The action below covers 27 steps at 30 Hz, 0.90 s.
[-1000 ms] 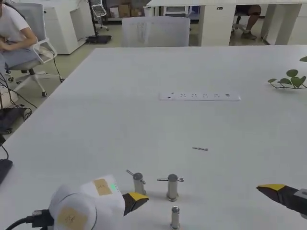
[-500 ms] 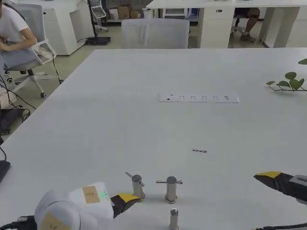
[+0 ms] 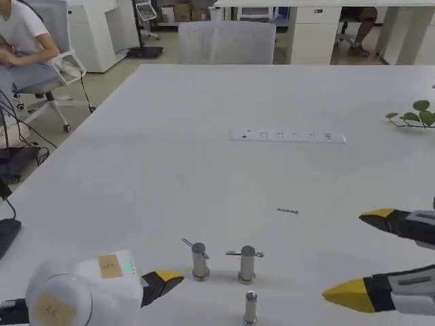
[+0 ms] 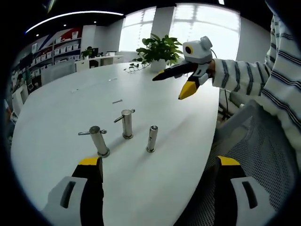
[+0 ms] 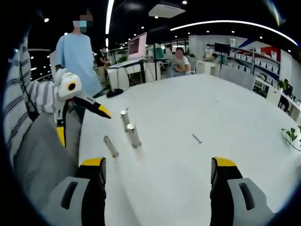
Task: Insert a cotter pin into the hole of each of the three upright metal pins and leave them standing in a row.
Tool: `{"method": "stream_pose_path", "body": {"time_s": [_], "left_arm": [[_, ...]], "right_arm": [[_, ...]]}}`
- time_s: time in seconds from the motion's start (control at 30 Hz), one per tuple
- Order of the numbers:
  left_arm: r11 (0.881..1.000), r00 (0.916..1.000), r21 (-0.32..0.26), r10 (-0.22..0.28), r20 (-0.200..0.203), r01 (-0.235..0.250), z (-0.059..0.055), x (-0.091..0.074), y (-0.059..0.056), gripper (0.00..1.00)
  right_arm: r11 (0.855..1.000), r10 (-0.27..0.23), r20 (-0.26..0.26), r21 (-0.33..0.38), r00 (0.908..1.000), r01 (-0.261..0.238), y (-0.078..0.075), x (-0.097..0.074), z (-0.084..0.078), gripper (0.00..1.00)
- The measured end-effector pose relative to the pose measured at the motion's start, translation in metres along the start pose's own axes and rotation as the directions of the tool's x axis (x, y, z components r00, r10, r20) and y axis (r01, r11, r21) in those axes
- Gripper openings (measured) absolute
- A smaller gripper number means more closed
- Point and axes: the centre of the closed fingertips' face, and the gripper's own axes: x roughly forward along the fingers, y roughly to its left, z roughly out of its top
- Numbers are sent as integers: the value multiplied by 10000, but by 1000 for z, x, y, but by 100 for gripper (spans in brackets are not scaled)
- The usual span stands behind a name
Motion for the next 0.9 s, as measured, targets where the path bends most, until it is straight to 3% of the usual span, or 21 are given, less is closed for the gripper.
{"method": "stream_pose_path", "body": {"time_s": [0.17,0.53,0.77,0.9], "left_arm": [[9997,9999,-220,82,-101,-85,-6,-4,0,99],[9988,9994,-364,331,-66,-334,-6,-10,1,99],[9977,9990,-521,439,-111,-444,-9,-12,1,99],[9970,9985,-570,518,-168,-527,-10,-13,1,99]], "right_arm": [[9984,68,-219,-567,9997,-81,-13,9,7,89],[9879,554,-918,-1394,9942,-679,-35,34,24,85],[9798,876,-1403,-1664,9862,-1107,-41,50,25,84],[9686,982,-1977,-2060,9753,-1393,-44,58,18,83]]}}
